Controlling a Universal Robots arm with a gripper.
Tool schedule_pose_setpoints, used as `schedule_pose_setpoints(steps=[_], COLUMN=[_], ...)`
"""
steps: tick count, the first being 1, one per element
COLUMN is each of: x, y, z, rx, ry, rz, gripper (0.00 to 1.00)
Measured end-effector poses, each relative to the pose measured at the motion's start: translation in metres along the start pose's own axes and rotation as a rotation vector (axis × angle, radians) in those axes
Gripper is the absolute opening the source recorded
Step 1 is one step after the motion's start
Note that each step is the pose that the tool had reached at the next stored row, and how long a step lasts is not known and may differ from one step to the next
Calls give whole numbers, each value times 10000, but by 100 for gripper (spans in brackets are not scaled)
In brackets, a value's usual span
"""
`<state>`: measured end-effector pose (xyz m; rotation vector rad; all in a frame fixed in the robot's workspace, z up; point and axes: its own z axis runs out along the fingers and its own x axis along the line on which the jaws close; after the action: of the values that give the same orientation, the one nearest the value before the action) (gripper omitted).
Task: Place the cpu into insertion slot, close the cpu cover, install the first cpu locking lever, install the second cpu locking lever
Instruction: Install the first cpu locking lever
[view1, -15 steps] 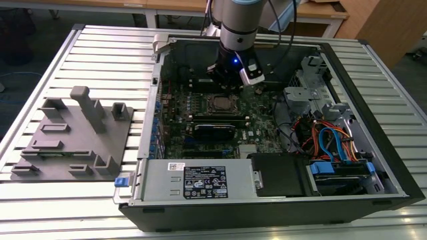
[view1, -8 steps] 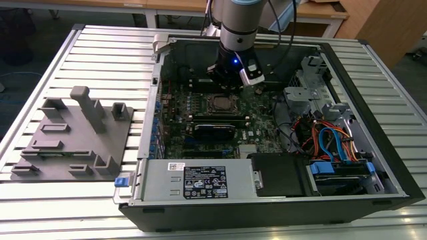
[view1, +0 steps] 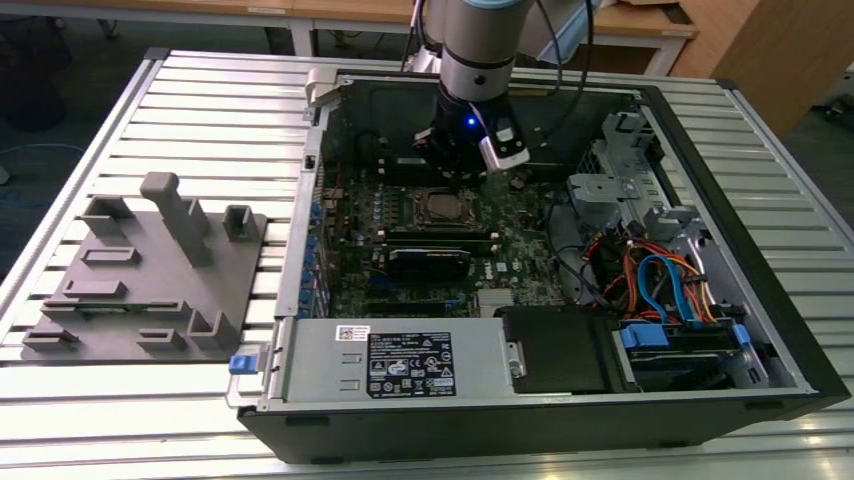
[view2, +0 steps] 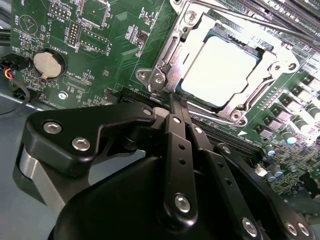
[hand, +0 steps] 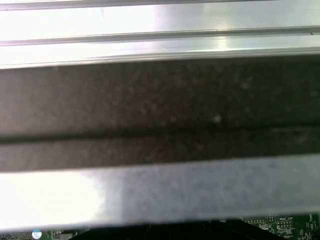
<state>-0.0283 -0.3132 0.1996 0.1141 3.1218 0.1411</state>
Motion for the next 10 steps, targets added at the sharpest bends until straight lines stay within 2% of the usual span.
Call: schedule_pose_setpoints(steps=[10], x=[1], y=[-4], z=[28], rx=[95], ry=[-2], rz=[-1], gripper=[10])
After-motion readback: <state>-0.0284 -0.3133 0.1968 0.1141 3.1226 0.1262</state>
